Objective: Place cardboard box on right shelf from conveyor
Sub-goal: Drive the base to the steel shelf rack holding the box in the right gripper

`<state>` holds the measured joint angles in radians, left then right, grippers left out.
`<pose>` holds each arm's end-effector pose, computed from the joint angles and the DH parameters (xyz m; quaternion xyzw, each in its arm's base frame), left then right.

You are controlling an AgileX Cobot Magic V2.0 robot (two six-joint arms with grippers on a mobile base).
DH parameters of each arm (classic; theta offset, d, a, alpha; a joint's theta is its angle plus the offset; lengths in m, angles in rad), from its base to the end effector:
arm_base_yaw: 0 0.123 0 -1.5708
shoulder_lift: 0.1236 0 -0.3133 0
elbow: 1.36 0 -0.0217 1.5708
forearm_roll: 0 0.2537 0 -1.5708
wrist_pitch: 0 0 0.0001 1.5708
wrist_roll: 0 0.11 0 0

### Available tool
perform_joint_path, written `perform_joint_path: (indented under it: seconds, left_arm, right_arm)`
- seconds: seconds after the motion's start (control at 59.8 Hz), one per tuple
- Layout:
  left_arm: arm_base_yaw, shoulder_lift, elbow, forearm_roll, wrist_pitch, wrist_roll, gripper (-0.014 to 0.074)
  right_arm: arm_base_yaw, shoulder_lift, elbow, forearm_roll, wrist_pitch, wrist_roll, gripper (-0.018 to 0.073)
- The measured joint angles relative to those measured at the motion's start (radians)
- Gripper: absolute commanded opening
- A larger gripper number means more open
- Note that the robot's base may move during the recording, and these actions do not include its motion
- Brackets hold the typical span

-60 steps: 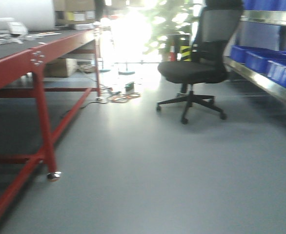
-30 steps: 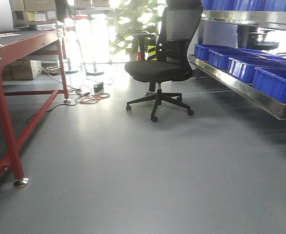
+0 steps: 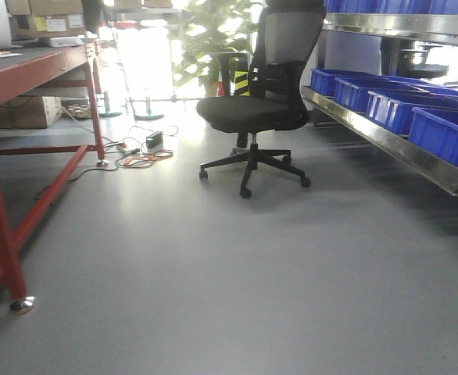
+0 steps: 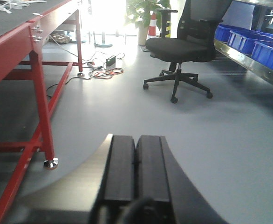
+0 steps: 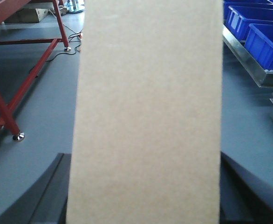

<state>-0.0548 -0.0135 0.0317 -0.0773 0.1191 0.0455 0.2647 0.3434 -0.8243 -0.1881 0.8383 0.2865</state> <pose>0.0499 -0.0038 0.1910 0.0117 0.7244 -0.0330 0.6885 0.0307 -0.0075 0.3906 0.0009 0.7924 0.0740 0.6055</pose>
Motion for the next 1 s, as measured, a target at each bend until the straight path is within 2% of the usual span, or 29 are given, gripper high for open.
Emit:
perform_joint_path:
  seconds: [1.003]
  left_arm:
    - [0.000, 0.000, 0.000, 0.000, 0.000, 0.000, -0.0116]
  right_arm:
    - [0.000, 0.000, 0.000, 0.000, 0.002, 0.000, 0.0285]
